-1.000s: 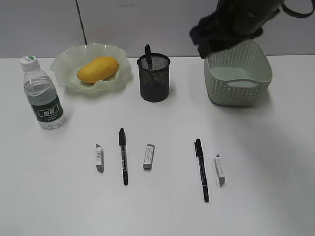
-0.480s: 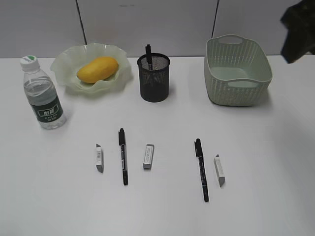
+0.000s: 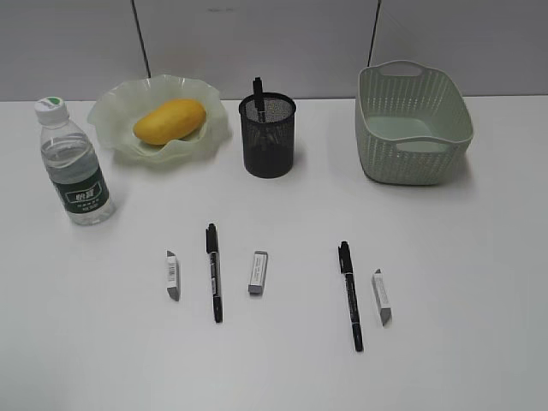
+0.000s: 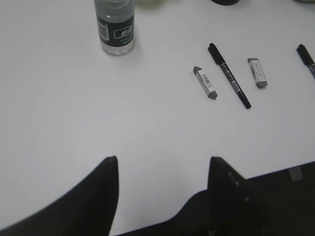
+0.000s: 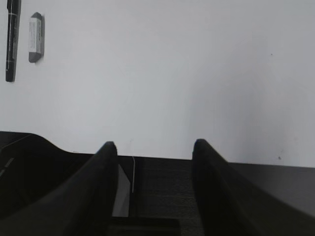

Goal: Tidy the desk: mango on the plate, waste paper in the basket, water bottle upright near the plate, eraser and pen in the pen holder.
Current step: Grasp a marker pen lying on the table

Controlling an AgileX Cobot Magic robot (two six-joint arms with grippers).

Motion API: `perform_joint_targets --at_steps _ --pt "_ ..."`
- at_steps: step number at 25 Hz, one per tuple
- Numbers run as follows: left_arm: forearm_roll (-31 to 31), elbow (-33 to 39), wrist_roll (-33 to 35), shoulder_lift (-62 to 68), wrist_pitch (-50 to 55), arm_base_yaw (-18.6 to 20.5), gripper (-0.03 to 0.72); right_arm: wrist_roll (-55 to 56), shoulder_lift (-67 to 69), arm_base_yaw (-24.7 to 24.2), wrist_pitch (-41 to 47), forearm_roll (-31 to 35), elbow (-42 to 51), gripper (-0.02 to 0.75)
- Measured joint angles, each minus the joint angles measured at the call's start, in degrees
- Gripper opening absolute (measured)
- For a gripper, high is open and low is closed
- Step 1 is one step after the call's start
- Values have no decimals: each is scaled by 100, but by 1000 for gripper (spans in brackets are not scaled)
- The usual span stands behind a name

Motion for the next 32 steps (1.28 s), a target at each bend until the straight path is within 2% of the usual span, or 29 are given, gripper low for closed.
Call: perform_joint_targets --at_steps 7,11,15,19,22,24,28,30,32 --pt "286 -862 -378 1859 -105 -1002 426 306 -1740 0 -69 117 990 396" --pt "140 -1616 -517 3577 -334 -1127 395 422 -2643 0 -69 117 1202 396" --pt "-340 -2358 -668 4847 -751 -1213 380 498 -3243 -11 -63 117 1221 396" --pt "-51 -3067 -1293 5890 -1037 -1734 303 530 -3348 -11 0 117 1229 396" --pt "389 -3561 -1781 6542 -1083 -2338 281 536 -3348 -11 12 117 1231 396" --pt "759 -3777 -2368 6922 -1090 -2662 277 536 -3348 -11 19 130 1231 396" --pt "1055 -3892 -3387 7557 -1083 -2788 275 536 -3348 -11 20 311 1231 396" --pt "1005 -3892 -3530 7796 -1083 -2788 283 536 -3348 -11 25 469 1231 395" --pt "950 -3892 -3585 7955 -1123 -2799 323 522 -3348 -11 25 701 1231 395"
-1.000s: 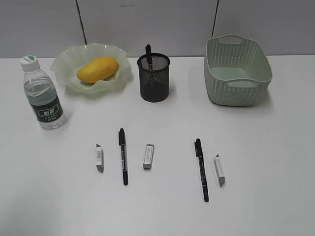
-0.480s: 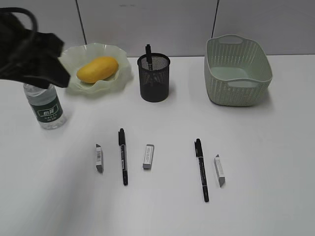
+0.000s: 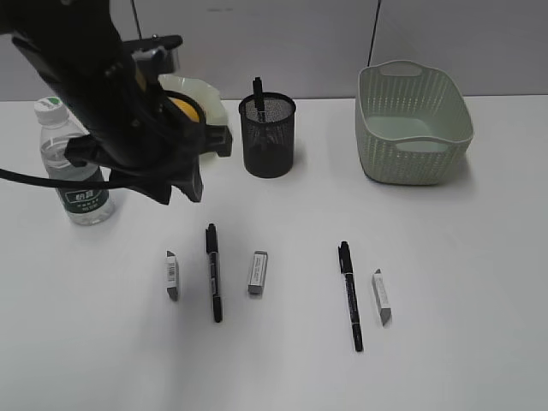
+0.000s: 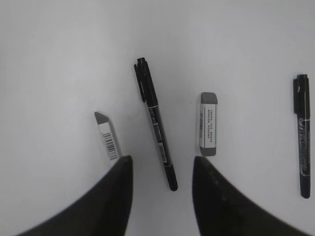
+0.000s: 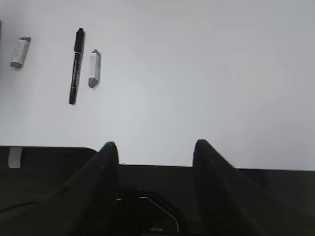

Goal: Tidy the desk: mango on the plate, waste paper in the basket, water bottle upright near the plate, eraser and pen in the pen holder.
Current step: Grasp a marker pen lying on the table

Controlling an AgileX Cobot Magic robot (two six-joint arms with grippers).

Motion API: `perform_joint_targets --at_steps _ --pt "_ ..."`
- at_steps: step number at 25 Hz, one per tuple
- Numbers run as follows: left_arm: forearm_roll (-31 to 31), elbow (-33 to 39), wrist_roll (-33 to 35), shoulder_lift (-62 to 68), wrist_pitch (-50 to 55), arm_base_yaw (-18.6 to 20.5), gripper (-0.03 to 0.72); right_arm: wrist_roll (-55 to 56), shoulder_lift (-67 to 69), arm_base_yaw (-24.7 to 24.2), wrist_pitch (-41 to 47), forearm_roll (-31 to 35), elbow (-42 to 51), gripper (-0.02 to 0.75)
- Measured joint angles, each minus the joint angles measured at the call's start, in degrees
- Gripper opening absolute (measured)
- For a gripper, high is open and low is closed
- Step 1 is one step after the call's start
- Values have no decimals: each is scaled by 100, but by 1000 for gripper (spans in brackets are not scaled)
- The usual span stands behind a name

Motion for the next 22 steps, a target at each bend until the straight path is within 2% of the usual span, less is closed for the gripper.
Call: perform_joint_targets --at_steps 4,7,13,18,22 --pt "-2 0 -27 286 -395 -2 473 -13 0 0 0 133 0 395" --pt "10 0 -73 569 -635 -2 518 -24 0 0 0 -52 0 395" --pt "1 -5 -176 1269 -709 -2 529 -150 0 0 0 -476 15 395" --pt "-4 -5 -219 1401 -1064 -2 513 -194 -86 0 0 -488 581 395" --pt "-4 -5 -233 1401 -1381 -2 506 -572 -669 0 -96 -210 1021 395"
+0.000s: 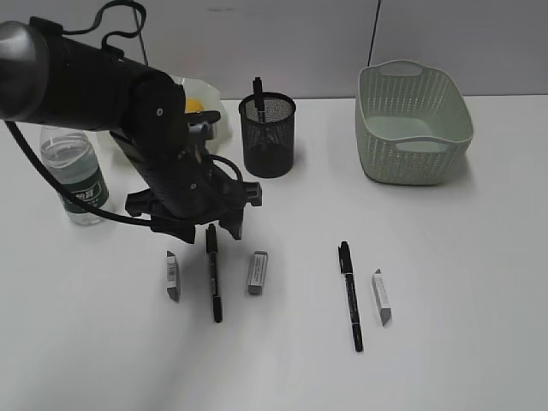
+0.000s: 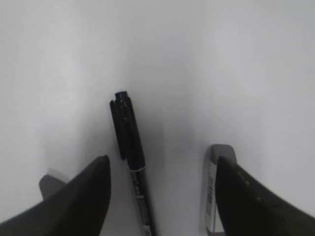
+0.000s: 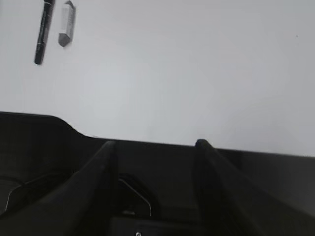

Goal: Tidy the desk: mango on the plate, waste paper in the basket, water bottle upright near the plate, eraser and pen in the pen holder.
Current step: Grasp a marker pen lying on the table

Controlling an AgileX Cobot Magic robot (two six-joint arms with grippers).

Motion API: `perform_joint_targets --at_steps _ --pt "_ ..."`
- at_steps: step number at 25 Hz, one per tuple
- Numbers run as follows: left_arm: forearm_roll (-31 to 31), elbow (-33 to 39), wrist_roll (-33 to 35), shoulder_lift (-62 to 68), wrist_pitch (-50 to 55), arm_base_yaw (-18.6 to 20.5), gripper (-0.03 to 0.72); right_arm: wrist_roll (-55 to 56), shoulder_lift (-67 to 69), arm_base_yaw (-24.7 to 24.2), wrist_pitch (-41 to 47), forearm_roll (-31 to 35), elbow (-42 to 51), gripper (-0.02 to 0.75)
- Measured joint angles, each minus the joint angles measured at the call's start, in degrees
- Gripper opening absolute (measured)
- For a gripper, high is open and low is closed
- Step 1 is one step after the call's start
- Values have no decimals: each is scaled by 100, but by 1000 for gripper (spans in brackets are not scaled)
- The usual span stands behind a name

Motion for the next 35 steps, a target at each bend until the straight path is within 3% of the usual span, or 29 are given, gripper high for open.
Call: perform_joint_targets --at_steps 9,29,33,35 --pt "2 0 0 0 -102 97 505 -200 -1720 0 -291 136 73 395" --pt "-110 -25 0 552 -177 109 452 -188 -1764 0 -291 119 92 395" --pt "-110 -55 0 582 -196 109 358 -188 -1764 0 -291 119 92 395" --pt "-91 -62 0 600 -214 109 239 -182 -1764 0 -291 119 92 395"
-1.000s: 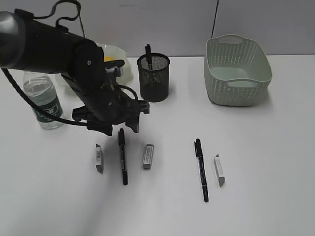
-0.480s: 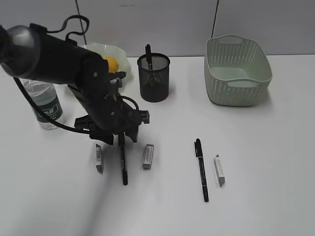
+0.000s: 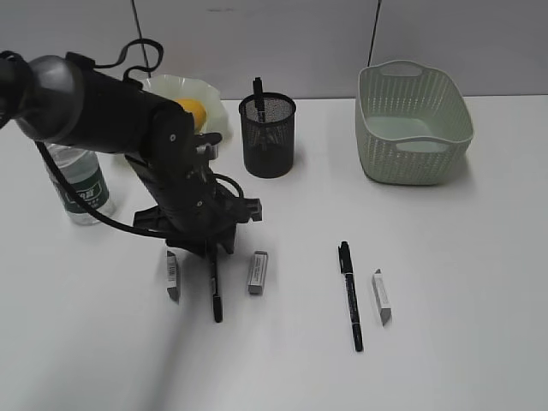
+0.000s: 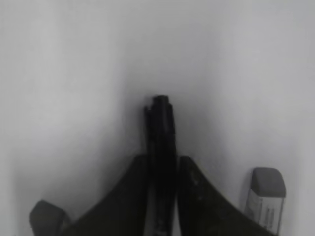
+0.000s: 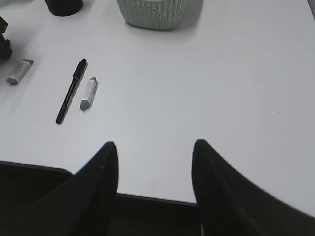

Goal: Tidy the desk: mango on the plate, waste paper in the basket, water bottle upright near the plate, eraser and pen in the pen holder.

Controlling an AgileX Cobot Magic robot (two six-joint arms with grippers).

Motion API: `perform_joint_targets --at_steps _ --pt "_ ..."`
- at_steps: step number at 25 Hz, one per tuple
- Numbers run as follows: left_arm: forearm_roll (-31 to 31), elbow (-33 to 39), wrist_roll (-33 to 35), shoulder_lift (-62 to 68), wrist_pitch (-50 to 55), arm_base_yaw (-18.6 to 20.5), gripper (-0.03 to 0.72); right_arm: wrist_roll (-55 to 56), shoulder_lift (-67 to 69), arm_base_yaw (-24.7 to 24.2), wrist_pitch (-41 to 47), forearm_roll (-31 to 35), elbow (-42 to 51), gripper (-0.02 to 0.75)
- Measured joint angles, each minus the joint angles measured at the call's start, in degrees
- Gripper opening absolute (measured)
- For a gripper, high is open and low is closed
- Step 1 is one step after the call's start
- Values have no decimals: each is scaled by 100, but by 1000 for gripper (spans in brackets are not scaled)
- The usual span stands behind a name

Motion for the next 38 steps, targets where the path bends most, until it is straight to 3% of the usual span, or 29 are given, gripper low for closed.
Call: perform_joint_targets --at_steps 2,9,14,17,22,26,30,35,38 --pt "11 0 0 0 -6 0 114 0 0 0 0 0 0 395" --pt "134 37 0 -319 40 0 120 -2 0 0 0 0 0 395" --pt "383 49 5 -1274 -562 0 120 -2 0 0 0 0 0 395" --pt "734 49 5 -1744 -1411 0 120 -2 0 0 0 0 0 395" --pt "1960 49 5 -1828 -3506 37 120 -2 0 0 0 0 0 395" --pt "2151 49 72 -1390 -5309 170 120 -2 0 0 0 0 0 395" --pt "1695 54 666 -771 -6714 372 120 -2 0 0 0 0 0 395" --pt "518 54 2257 -257 -7882 455 120 -2 0 0 0 0 0 395" --pt "296 54 2516 -34 -8358 455 120 -1 0 0 0 0 0 395"
